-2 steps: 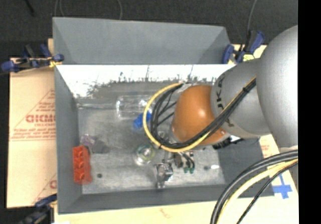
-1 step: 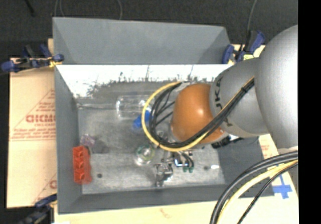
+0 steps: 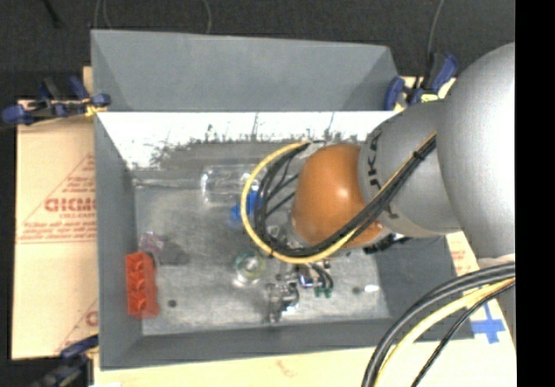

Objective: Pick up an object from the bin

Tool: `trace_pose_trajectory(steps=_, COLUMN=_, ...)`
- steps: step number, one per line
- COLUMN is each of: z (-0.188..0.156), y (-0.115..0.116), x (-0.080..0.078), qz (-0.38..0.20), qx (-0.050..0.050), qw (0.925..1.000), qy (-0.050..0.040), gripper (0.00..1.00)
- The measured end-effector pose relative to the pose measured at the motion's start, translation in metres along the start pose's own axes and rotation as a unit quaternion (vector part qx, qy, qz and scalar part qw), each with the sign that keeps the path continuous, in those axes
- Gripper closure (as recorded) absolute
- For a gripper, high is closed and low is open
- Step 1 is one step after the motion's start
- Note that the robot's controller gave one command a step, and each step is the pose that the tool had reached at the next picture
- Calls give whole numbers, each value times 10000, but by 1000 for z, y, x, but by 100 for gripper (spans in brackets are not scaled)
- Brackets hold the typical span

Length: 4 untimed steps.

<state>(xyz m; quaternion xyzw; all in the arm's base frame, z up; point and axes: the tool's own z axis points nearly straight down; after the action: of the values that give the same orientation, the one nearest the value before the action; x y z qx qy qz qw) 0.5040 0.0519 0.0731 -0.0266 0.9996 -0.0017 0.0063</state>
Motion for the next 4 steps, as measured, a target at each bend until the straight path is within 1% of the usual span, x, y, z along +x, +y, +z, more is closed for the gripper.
trace_pose_trajectory(steps=1, z=-1, y=3, x=-1, qz=-7, qx=-19, qw=10000, qy=-2, gripper=100)
trace_pose_trajectory(steps=2, z=1, y=3, x=2, qz=-9, qx=-21, qw=10000, qy=31, gripper=0)
trace_pose_trajectory(steps=3, z=0, y=58, x=7, qz=-1467, qx=-18, qw=9892, qy=-2, gripper=0)
trace_pose_trajectory(steps=4, z=-1, y=59, x=8, qz=-1452, qx=-26, qw=9894, qy=13, gripper=100)
